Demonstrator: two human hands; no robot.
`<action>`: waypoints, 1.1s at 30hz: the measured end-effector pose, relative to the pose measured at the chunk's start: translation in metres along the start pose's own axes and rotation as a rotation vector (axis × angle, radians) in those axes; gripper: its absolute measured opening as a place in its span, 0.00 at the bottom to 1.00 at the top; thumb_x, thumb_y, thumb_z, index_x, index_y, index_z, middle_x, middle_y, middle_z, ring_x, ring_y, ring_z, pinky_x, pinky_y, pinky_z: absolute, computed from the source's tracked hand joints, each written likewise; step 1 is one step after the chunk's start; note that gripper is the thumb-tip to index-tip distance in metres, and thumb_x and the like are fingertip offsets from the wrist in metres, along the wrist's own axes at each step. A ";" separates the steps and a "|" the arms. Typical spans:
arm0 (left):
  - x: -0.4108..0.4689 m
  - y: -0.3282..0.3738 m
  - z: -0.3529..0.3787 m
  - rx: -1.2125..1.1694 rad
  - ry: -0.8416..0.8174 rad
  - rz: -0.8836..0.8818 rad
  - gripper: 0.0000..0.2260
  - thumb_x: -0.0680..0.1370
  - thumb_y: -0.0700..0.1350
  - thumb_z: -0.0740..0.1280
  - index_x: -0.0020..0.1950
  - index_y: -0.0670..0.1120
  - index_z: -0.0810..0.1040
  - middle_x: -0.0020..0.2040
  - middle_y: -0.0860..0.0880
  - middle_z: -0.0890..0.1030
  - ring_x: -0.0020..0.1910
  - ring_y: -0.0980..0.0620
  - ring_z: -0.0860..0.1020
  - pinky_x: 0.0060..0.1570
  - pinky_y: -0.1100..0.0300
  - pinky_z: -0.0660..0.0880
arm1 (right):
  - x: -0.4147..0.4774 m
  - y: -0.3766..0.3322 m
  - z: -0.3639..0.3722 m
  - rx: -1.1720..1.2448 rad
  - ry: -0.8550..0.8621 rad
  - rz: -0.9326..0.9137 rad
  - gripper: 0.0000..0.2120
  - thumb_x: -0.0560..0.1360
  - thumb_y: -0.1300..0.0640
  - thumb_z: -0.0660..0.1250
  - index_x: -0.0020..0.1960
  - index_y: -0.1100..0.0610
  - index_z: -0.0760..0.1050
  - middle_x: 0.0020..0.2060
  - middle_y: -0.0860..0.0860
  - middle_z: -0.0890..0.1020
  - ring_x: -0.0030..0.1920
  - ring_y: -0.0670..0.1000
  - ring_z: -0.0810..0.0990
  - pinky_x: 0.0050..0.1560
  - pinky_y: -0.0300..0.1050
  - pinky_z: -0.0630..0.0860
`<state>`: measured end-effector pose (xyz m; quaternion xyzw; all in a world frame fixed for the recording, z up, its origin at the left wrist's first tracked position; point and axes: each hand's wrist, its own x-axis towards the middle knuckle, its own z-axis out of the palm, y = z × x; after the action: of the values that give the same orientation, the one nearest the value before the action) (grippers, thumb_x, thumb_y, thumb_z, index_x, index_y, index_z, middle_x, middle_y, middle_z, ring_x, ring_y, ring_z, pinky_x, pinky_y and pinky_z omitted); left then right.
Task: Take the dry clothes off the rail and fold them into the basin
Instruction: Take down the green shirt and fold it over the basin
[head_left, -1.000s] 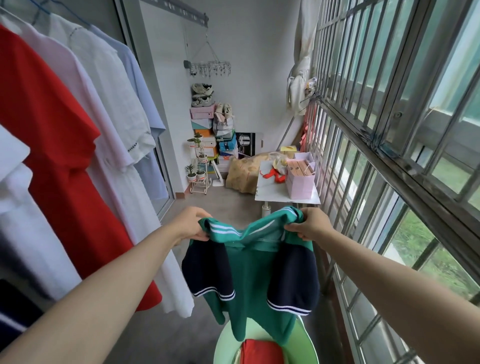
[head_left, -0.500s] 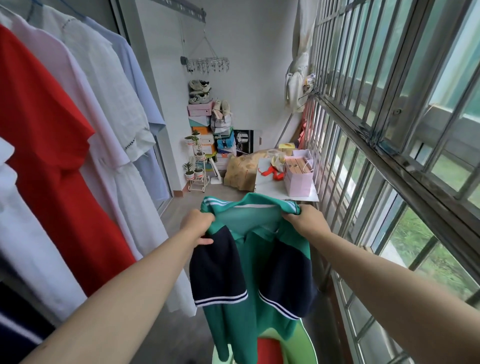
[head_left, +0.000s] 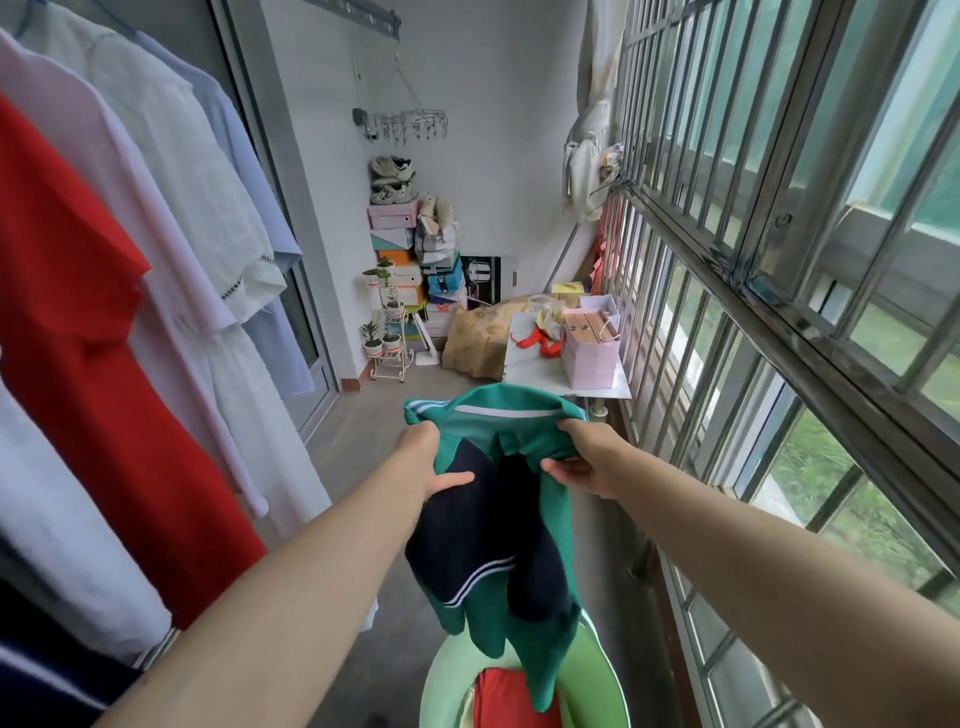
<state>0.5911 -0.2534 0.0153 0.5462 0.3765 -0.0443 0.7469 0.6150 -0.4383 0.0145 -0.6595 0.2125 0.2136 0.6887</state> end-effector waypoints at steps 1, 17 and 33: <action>0.000 0.000 0.003 0.010 0.010 0.019 0.17 0.81 0.41 0.56 0.70 0.47 0.66 0.71 0.41 0.64 0.64 0.34 0.68 0.36 0.39 0.79 | -0.003 -0.001 0.002 -0.005 -0.022 0.003 0.11 0.80 0.53 0.59 0.56 0.60 0.64 0.36 0.61 0.78 0.29 0.56 0.79 0.29 0.45 0.79; -0.036 -0.018 0.028 0.469 -0.558 0.253 0.16 0.67 0.30 0.68 0.48 0.47 0.76 0.48 0.43 0.80 0.49 0.44 0.80 0.53 0.49 0.76 | -0.020 -0.011 0.019 -0.366 -0.093 -0.288 0.11 0.77 0.53 0.64 0.42 0.61 0.75 0.35 0.57 0.82 0.34 0.54 0.81 0.45 0.52 0.82; -0.038 0.010 0.003 0.677 -0.387 0.553 0.12 0.81 0.41 0.60 0.64 0.40 0.73 0.57 0.42 0.80 0.49 0.48 0.79 0.38 0.64 0.77 | -0.011 0.006 -0.006 -0.313 -0.235 -0.569 0.22 0.67 0.56 0.77 0.57 0.56 0.73 0.57 0.56 0.76 0.55 0.51 0.77 0.62 0.51 0.74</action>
<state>0.5703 -0.2651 0.0464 0.8202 0.0352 -0.0648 0.5673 0.6028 -0.4439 0.0159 -0.7609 -0.0964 0.1175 0.6309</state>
